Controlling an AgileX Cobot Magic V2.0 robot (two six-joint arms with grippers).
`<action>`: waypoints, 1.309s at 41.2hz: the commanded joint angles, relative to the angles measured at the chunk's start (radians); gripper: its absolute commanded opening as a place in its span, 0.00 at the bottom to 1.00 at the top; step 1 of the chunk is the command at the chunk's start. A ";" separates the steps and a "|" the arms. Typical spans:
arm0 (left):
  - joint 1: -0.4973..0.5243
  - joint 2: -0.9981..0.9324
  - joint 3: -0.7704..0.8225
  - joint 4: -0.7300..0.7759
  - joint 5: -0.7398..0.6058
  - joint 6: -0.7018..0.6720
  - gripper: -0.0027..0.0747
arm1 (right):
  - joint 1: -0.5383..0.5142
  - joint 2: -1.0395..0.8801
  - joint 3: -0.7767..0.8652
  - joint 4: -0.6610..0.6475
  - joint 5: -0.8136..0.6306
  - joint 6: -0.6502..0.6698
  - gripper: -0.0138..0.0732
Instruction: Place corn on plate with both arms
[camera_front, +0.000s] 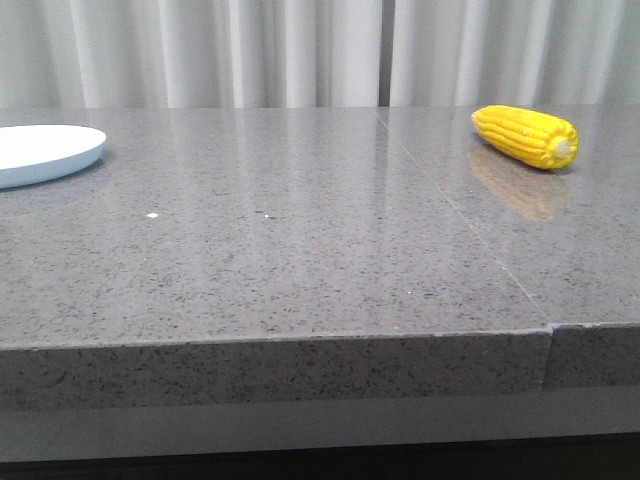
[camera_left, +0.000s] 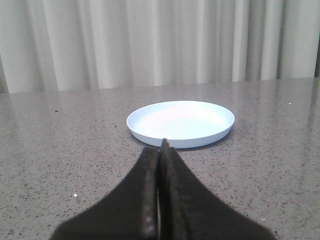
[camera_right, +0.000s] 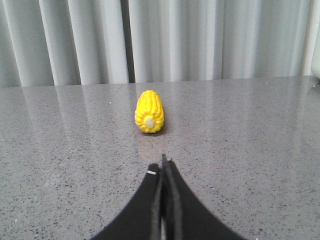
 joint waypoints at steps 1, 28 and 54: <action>0.002 -0.018 0.002 -0.007 -0.091 -0.007 0.01 | -0.008 -0.012 -0.015 -0.010 -0.084 -0.003 0.08; 0.002 -0.018 0.002 -0.007 -0.091 -0.007 0.01 | -0.008 -0.012 -0.015 -0.010 -0.086 -0.003 0.08; 0.002 0.111 -0.504 -0.007 0.147 -0.007 0.01 | -0.008 0.196 -0.541 -0.010 0.326 -0.001 0.08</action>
